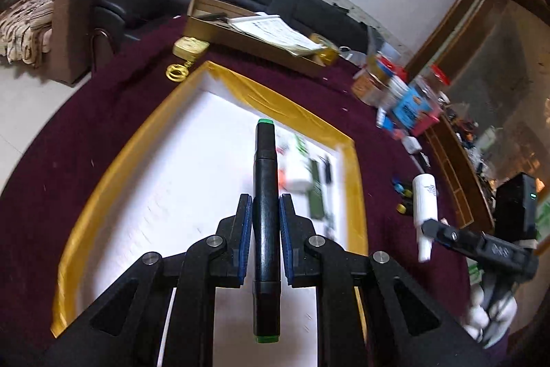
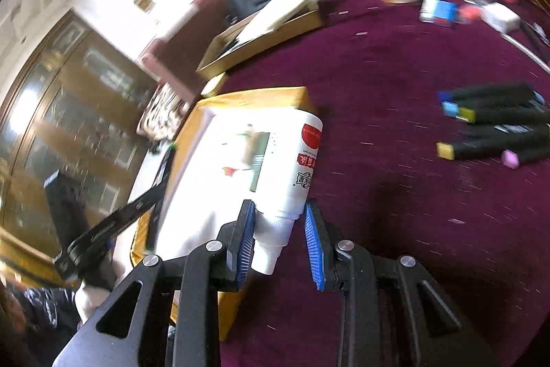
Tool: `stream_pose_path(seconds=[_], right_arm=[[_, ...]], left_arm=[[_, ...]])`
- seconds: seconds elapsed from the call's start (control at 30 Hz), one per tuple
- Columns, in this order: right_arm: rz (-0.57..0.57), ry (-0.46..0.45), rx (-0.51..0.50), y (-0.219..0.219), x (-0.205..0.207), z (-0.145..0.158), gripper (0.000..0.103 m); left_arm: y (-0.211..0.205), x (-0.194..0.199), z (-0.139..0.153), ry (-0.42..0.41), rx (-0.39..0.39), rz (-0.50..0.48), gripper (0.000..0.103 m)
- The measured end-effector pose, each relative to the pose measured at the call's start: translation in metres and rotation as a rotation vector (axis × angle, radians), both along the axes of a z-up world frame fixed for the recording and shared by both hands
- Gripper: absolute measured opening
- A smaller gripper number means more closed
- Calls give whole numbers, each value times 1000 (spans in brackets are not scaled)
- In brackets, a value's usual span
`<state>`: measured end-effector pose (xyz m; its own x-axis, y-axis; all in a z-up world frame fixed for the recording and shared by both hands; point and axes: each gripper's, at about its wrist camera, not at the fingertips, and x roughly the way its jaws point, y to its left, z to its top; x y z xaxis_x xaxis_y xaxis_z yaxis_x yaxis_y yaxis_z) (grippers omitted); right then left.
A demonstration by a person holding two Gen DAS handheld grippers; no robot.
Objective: Organize rigid objects
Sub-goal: 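Carry the marker and spray bottle into the white tray and open both grippers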
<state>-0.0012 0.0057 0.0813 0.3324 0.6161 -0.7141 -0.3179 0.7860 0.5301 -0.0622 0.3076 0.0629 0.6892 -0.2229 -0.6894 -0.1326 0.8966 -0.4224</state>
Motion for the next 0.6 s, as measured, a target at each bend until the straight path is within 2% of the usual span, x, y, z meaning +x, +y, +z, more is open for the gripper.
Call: stream_pose_path(seconds=[0.17,0.33,0.47,0.6], right_arm=[[105,7,3,74,13,-1,26],[189,5,-57,144,26,-12,26],[227,-7,-129,179,34,-23,26],[217,4,-168,193,46,-35,26]], left_arm=[[24,20,-12,41,-14,16,13],[39,46,-28,65,-61,28,13],[49,56,-39,64,-117,36,13],[56,57,-47,64,-155,57,13]])
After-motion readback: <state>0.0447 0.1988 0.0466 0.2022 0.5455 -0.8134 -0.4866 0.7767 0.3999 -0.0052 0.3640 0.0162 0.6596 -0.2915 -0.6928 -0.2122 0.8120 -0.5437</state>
